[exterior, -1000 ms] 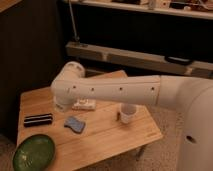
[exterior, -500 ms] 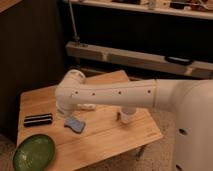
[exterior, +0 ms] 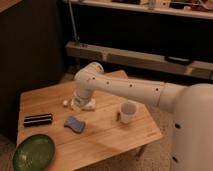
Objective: Place the white sponge in the ceramic cup
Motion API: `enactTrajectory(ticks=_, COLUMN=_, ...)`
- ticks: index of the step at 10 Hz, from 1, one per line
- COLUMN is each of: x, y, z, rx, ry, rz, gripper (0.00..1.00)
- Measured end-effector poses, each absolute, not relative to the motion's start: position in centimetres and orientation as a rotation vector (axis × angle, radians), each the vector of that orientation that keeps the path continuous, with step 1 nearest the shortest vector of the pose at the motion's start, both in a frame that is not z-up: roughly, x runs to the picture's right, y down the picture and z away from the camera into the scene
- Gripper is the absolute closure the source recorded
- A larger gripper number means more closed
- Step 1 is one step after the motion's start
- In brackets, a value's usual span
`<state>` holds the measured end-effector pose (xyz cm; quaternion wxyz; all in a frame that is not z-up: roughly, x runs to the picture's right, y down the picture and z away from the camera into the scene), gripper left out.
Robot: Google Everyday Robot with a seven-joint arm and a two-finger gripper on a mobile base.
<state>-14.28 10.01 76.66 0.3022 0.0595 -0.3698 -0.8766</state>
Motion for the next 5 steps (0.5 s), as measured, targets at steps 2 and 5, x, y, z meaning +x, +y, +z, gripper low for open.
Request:
enactTrajectory(ticks=2, x=-14.3, y=11.1, z=77.8, rx=0.125, ry=-1.005, rz=-2.338, gripper=0.86)
enactTrajectory(ticks=5, x=-16.2, y=14.9, z=78.0, rx=0.078, ry=-1.004, rz=-2.397, gripper=0.56)
